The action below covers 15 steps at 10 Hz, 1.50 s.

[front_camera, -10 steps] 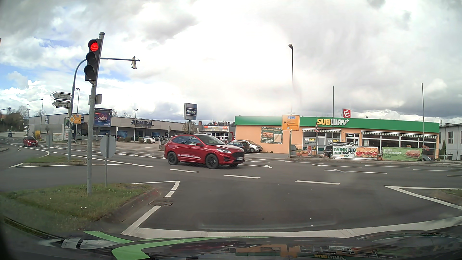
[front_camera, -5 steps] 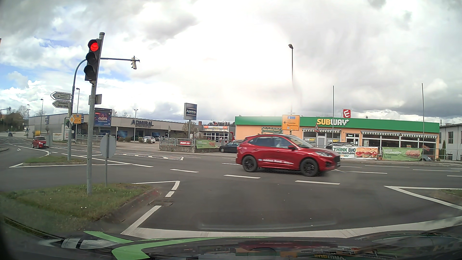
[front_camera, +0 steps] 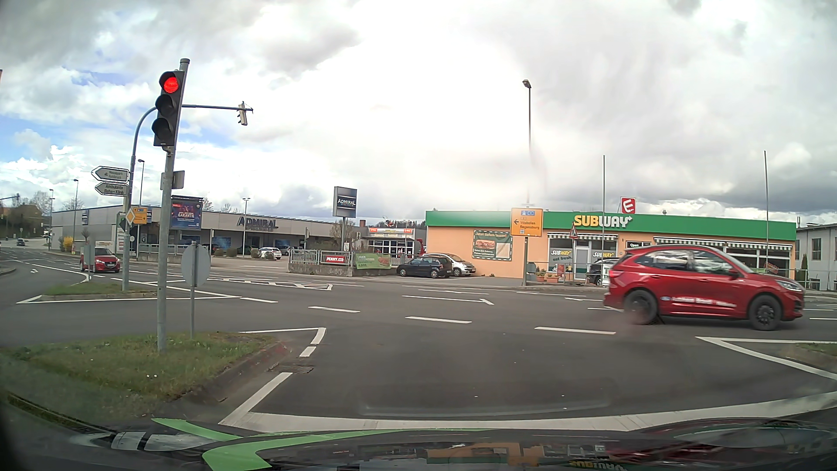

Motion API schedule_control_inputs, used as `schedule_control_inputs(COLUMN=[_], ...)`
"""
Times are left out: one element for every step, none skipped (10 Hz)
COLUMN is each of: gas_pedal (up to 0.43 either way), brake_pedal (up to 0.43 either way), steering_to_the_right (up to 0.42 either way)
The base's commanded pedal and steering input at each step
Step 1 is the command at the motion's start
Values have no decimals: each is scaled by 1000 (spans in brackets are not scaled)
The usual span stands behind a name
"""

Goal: Follow the waypoints while adhering to traffic rules and regulations

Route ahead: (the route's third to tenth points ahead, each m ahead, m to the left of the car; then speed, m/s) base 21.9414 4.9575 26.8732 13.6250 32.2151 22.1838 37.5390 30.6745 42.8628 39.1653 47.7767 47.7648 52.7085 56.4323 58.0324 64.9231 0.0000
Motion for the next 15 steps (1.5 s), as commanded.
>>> schedule_control_inputs(gas_pedal=[0,0,0,0,0,0,0,0,0,0,0,0,0,0,0], brake_pedal=[311,311,311,311,311,311,311,311,311,311,311,311,311,311,311], steering_to_the_right=[12,12,12,12,12,12,12,12,12,12,12,12,12,12,12])
